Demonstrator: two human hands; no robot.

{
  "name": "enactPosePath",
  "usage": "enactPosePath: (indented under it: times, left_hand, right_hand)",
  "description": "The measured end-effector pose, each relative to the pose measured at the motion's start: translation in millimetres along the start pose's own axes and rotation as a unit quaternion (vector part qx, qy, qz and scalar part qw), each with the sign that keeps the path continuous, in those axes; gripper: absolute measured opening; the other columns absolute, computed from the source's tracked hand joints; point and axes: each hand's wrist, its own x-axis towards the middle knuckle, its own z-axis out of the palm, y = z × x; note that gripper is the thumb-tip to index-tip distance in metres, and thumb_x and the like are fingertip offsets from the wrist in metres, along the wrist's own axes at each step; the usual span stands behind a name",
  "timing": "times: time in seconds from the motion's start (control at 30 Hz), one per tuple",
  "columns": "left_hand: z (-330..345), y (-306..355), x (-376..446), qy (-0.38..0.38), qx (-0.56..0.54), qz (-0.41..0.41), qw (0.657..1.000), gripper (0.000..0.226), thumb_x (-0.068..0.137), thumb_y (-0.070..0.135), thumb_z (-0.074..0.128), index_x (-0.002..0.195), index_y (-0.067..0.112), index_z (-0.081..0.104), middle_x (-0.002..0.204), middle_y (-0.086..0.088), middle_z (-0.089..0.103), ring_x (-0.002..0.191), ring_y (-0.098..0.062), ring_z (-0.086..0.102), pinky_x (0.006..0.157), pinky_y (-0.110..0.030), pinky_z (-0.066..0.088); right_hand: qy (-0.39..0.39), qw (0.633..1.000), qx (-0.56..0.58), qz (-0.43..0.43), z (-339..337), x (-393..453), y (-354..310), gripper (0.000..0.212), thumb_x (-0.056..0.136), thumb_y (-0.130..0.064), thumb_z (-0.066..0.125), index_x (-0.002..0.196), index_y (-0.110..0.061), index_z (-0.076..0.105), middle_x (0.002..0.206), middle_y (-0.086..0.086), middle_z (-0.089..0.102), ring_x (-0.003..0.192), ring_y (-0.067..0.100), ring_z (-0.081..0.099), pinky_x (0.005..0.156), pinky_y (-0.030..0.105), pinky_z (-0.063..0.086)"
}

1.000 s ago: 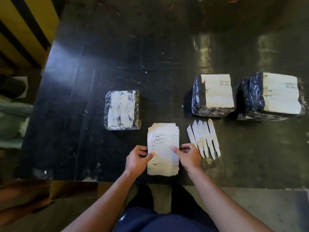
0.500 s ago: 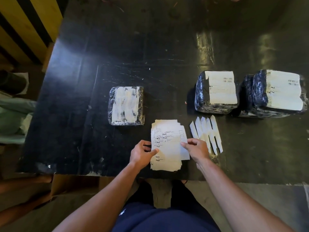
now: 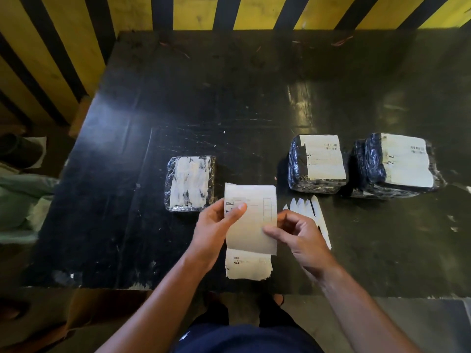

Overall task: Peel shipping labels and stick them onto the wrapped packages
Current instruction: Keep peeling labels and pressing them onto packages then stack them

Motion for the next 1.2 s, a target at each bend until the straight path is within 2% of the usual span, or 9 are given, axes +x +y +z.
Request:
enactPosePath:
  times: [0.1, 0.2, 0.3, 0.43, 0.53, 0.7, 0.9, 1.1, 1.2]
  left_hand:
    - [3.8, 24.1, -10.5, 0.019, 0.022, 0.059, 0.998, 0.035, 0.087, 0.033, 0.072, 0.120, 0.020, 0.073, 0.118, 0.001, 0.080, 0.113, -0.017, 0.075, 0.092, -0.041, 0.062]
    - [3.5, 38.7, -18.3, 0.014, 0.032, 0.075, 0.997, 0.035, 0.085, 0.034, 0.071, 0.117, 0.019, 0.074, 0.116, 0.003, 0.081, 0.112, -0.014, 0.075, 0.090, -0.036, 0.062]
    - [2.6, 44.9, -23.7, 0.012, 0.033, 0.082, 0.996, 0.036, 0.084, 0.036, 0.071, 0.116, 0.020, 0.075, 0.117, 0.001, 0.081, 0.114, -0.017, 0.074, 0.097, -0.041, 0.059]
    - [2.1, 51.3, -28.6, 0.016, 0.023, 0.092, 0.995, 0.034, 0.082, 0.038, 0.072, 0.112, 0.021, 0.075, 0.117, -0.001, 0.080, 0.115, -0.021, 0.074, 0.101, -0.051, 0.057]
    - [1.4, 53.9, -30.2, 0.016, 0.022, 0.090, 0.996, 0.032, 0.082, 0.037, 0.071, 0.110, 0.021, 0.075, 0.117, -0.002, 0.080, 0.114, -0.022, 0.074, 0.102, -0.053, 0.056]
    - [1.7, 55.5, -31.8, 0.013, 0.023, 0.082, 0.996, 0.035, 0.082, 0.037, 0.071, 0.112, 0.021, 0.074, 0.117, -0.001, 0.080, 0.115, -0.021, 0.073, 0.105, -0.055, 0.055]
    - [2.5, 55.9, -34.1, 0.007, 0.014, 0.070, 0.997, 0.038, 0.088, 0.039, 0.077, 0.119, 0.017, 0.073, 0.122, -0.003, 0.079, 0.119, -0.024, 0.072, 0.109, -0.061, 0.051]
    - [5.1, 55.7, -34.7, -0.002, 0.005, 0.053, 0.999, 0.040, 0.086, 0.036, 0.073, 0.122, 0.017, 0.073, 0.125, -0.004, 0.078, 0.122, -0.027, 0.070, 0.113, -0.066, 0.045]
    - [6.2, 55.2, -34.7, -0.004, 0.004, 0.050, 0.999, 0.043, 0.085, 0.037, 0.072, 0.123, 0.016, 0.073, 0.126, -0.005, 0.077, 0.123, -0.030, 0.069, 0.112, -0.069, 0.044]
  right_hand:
    - [-0.016, 0.998, 0.009, -0.057, 0.9, -9.1, -24.5, 0.007, 0.092, -0.022, 0.077, 0.085, -0.024, 0.076, 0.103, 0.002, 0.078, 0.101, 0.017, 0.071, 0.083, 0.030, 0.059]
    - [-0.012, 0.992, 0.056, -0.114, -4.0, -13.1, -53.5, 0.019, 0.093, -0.029, 0.074, 0.095, -0.009, 0.074, 0.093, 0.016, 0.073, 0.086, 0.022, 0.065, 0.082, 0.030, 0.051]
    - [-0.020, 0.987, 0.065, -0.147, -9.1, -12.5, -78.5, 0.024, 0.092, -0.028, 0.071, 0.094, -0.004, 0.072, 0.085, 0.015, 0.072, 0.081, 0.024, 0.063, 0.079, 0.028, 0.053]
    - [-0.030, 0.988, 0.037, -0.150, -11.1, -9.7, -91.7, 0.022, 0.094, -0.025, 0.073, 0.091, -0.003, 0.072, 0.089, 0.018, 0.075, 0.082, 0.026, 0.066, 0.081, 0.037, 0.055]
    - [-0.035, 0.988, 0.039, -0.146, -9.8, -10.9, -94.9, 0.021, 0.090, -0.025, 0.069, 0.089, -0.005, 0.072, 0.087, 0.014, 0.074, 0.081, 0.024, 0.066, 0.081, 0.037, 0.054]
    - [-0.039, 0.987, 0.040, -0.149, -8.8, -13.3, -96.2, 0.014, 0.099, -0.010, 0.066, 0.089, -0.003, 0.071, 0.083, 0.008, 0.075, 0.079, 0.019, 0.067, 0.078, 0.034, 0.054]
    - [-0.047, 0.987, 0.052, -0.147, -8.0, -17.0, -96.0, 0.014, 0.099, -0.006, 0.062, 0.088, -0.002, 0.071, 0.080, 0.006, 0.075, 0.074, 0.015, 0.068, 0.073, 0.026, 0.055]
    - [-0.057, 0.985, 0.071, -0.144, -7.8, -18.6, -96.7, 0.014, 0.091, -0.018, 0.067, 0.086, -0.008, 0.076, 0.084, 0.011, 0.076, 0.077, 0.018, 0.068, 0.074, 0.028, 0.055]
    - [-0.060, 0.984, 0.072, -0.149, -8.5, -20.1, -96.1, 0.014, 0.094, -0.014, 0.067, 0.085, -0.010, 0.077, 0.085, 0.012, 0.076, 0.078, 0.019, 0.068, 0.075, 0.028, 0.055]
